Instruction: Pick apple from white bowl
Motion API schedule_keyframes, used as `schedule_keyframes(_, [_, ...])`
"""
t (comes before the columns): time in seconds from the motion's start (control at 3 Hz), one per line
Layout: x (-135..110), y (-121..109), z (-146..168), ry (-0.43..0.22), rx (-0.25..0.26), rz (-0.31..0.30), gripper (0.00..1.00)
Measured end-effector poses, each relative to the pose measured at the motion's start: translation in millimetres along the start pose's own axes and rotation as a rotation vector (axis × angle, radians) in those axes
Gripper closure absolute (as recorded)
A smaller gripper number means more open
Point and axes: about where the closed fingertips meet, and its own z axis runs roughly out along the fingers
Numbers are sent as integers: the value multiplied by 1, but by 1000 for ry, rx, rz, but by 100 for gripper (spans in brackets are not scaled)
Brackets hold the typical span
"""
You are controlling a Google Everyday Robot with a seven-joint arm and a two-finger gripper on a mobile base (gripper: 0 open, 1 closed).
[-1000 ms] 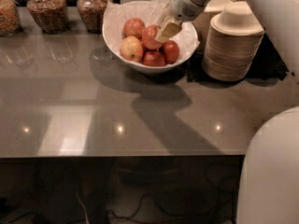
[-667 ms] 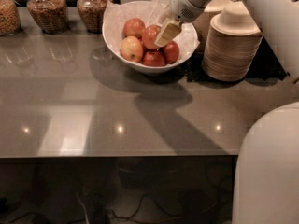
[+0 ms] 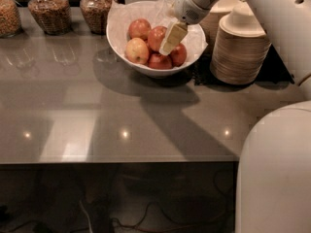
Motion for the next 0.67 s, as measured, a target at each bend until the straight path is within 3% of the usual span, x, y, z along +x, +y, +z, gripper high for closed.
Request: schedule_keyframes(0.67, [-1,0,11,-12,-13,22,27])
